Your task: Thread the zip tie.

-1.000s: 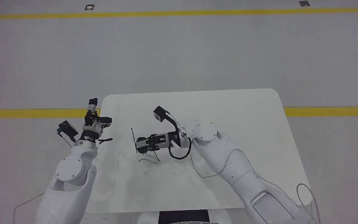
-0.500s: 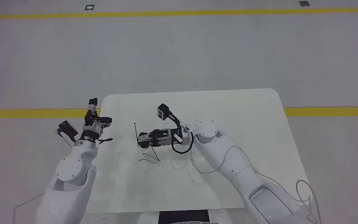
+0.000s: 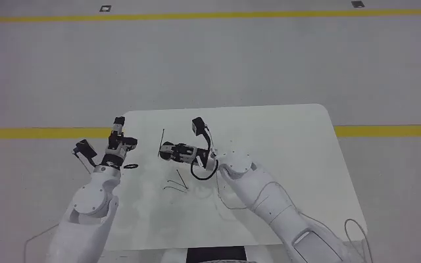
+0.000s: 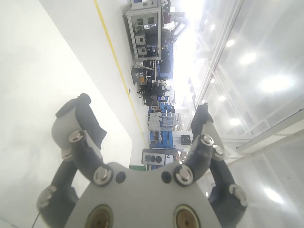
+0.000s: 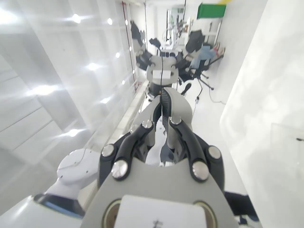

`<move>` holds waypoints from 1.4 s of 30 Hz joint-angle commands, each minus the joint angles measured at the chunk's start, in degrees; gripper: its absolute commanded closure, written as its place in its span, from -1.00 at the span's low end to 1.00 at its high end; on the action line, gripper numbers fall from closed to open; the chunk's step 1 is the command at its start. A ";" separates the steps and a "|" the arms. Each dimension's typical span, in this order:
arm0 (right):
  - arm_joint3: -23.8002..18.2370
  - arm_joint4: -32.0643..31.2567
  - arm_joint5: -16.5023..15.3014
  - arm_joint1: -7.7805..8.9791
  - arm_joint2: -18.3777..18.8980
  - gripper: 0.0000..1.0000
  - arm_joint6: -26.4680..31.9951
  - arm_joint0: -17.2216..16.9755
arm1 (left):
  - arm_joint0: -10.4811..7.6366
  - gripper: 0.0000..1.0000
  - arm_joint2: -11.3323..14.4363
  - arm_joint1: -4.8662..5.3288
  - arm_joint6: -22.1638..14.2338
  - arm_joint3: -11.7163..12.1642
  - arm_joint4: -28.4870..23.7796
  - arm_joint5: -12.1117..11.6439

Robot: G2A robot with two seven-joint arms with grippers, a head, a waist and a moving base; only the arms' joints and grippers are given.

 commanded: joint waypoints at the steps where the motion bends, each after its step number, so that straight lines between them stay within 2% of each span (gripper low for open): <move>1: -0.68 -1.56 0.55 -0.12 -0.36 1.00 -5.10 -0.80 | 0.05 -1.00 0.60 -0.02 -1.64 -0.04 0.65 -0.62; 3: -1.29 -2.10 0.55 -0.19 -0.64 1.00 -6.51 -1.12 | 0.11 -1.00 0.49 0.07 -3.48 -0.21 1.15 -1.07; 10: -1.29 -2.10 0.55 -0.19 -0.64 1.00 -6.51 -1.12 | 0.11 -1.00 0.49 0.07 -3.48 -0.21 1.15 -1.07; 12: -1.27 -2.47 0.68 -0.17 -0.64 1.00 -6.92 -1.17 | -0.43 -1.00 0.66 0.02 -3.68 0.16 0.90 -0.91; 13: -1.65 -4.86 0.94 -0.09 -0.68 1.00 -9.63 -1.26 | -0.83 -1.00 0.66 -0.01 -3.81 0.54 0.61 -0.90; 15: -3.23 -10.69 2.09 -0.16 -1.59 1.00 -17.19 -2.23 | -1.48 -1.00 0.96 0.05 -6.30 1.19 0.68 -0.72; 19: -4.81 -13.47 2.81 -0.63 -2.86 1.00 -24.07 -3.63 | -2.12 -1.00 0.85 0.17 -10.76 2.21 -0.60 -1.29; 21: -4.85 -13.34 2.47 -0.98 -3.54 1.00 -25.56 -3.82 | -2.39 -1.00 1.28 0.15 -12.71 3.02 -1.79 -1.27; 22: -4.35 -13.05 2.46 -1.23 -3.84 1.00 -26.67 -3.81 | -2.72 -1.00 1.39 0.17 -14.99 3.80 -3.43 -1.20; 23: -3.83 -13.36 2.89 -1.41 -4.16 1.00 -27.55 -3.63 | -3.06 -1.00 1.17 0.24 -15.90 4.36 -3.46 -1.19; 24: -3.49 -13.41 2.99 -1.62 -4.47 1.00 -28.44 -3.52 | -3.44 -1.00 1.01 0.40 -16.69 4.38 -0.98 -2.45; 26: -2.64 -13.86 2.08 -1.91 -4.73 1.00 -30.26 -3.33 | -3.44 -1.00 1.01 0.40 -16.69 4.38 -0.98 -2.45; 33: -2.64 -13.86 2.08 -1.91 -4.73 1.00 -30.26 -3.33 | -3.71 -1.00 1.40 0.37 -17.42 4.68 -1.49 -2.38; 34: -2.64 -13.86 2.08 -1.91 -4.73 1.00 -30.26 -3.33 | -4.05 -1.00 1.27 0.42 -18.10 5.23 -1.34 -2.91; 37: -3.56 -14.20 2.82 -1.76 -4.23 1.00 -30.71 -4.15 | -4.82 -1.00 1.19 0.72 -21.63 7.62 1.91 -7.76; 39: -4.11 -14.44 3.25 -1.69 -3.93 1.00 -30.70 -4.42 | -5.42 -1.00 0.79 1.08 -23.90 9.91 6.67 -12.34; 42: -4.65 -14.54 3.67 -1.61 -3.38 1.00 -31.07 -4.87 | -6.52 -1.00 0.61 1.32 -28.24 12.75 6.03 -16.24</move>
